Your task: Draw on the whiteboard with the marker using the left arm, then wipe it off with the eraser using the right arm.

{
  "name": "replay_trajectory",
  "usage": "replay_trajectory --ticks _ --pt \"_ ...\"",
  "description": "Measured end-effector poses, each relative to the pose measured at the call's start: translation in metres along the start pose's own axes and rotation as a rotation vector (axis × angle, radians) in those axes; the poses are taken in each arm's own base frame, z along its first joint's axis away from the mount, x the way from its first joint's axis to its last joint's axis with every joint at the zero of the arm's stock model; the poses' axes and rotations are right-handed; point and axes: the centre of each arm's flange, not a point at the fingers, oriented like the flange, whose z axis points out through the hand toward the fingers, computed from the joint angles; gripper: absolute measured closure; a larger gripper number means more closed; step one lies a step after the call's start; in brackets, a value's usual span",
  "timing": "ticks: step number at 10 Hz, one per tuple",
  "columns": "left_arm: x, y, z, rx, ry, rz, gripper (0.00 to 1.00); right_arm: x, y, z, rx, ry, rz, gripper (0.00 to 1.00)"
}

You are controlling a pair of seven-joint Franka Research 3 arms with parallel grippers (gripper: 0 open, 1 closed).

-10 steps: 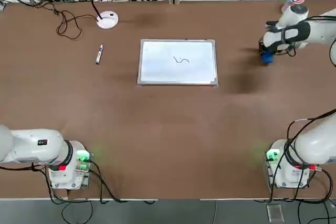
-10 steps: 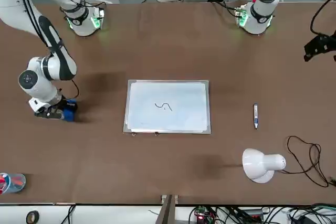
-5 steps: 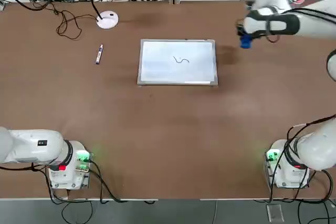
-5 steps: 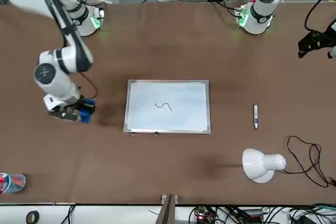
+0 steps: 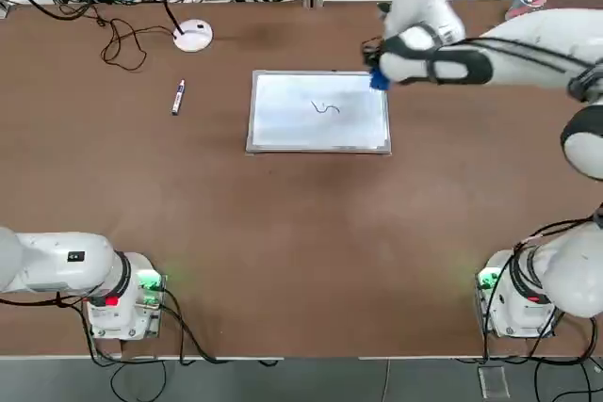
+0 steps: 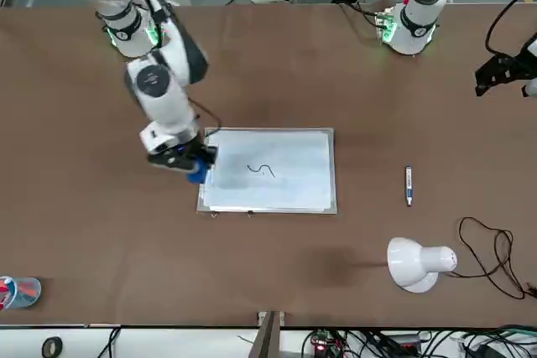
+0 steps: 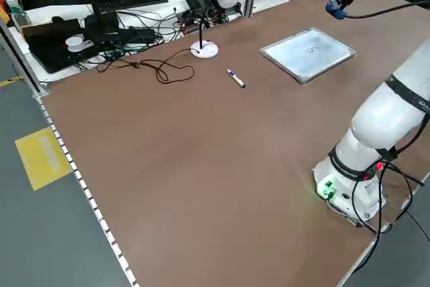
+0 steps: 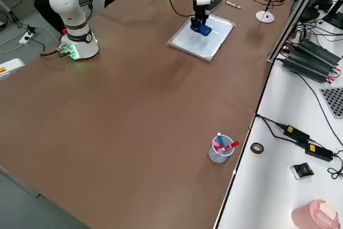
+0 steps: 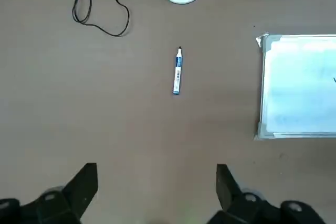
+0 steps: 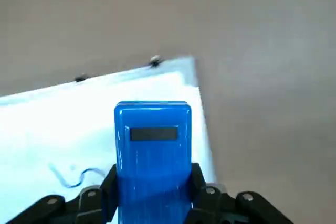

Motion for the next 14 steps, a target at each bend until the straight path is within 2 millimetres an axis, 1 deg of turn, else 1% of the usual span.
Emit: replay_trajectory --ticks 1,3,5,7,9,12,14 --pt "0.0 0.0 0.0 0.0 0.002 0.0 0.0 -0.008 -0.008 0.01 0.009 0.008 -0.012 0.44" --pt "0.001 0.0 0.0 0.0 0.004 -0.001 0.0 -0.018 -0.017 0.038 0.024 0.025 -0.014 0.44" --pt "0.001 -0.001 0.001 0.0 0.003 -0.002 0.0 -0.024 -0.018 0.067 0.019 0.028 -0.014 0.44" --pt "0.002 -0.002 0.003 0.0 0.0 -0.003 0.0 -0.032 -0.023 0.092 0.002 0.017 -0.02 0.44" --pt "0.004 -0.002 0.006 -0.001 -0.004 -0.004 0.0 -0.042 -0.035 0.105 -0.006 0.01 -0.02 0.44" --pt "0.008 -0.003 0.011 -0.002 -0.008 -0.004 0.0 -0.062 -0.056 0.112 -0.008 0.003 -0.031 0.44" --pt "0.009 -0.003 0.013 -0.003 -0.011 -0.005 0.0 -0.075 -0.065 0.12 -0.016 -0.003 -0.045 0.44"
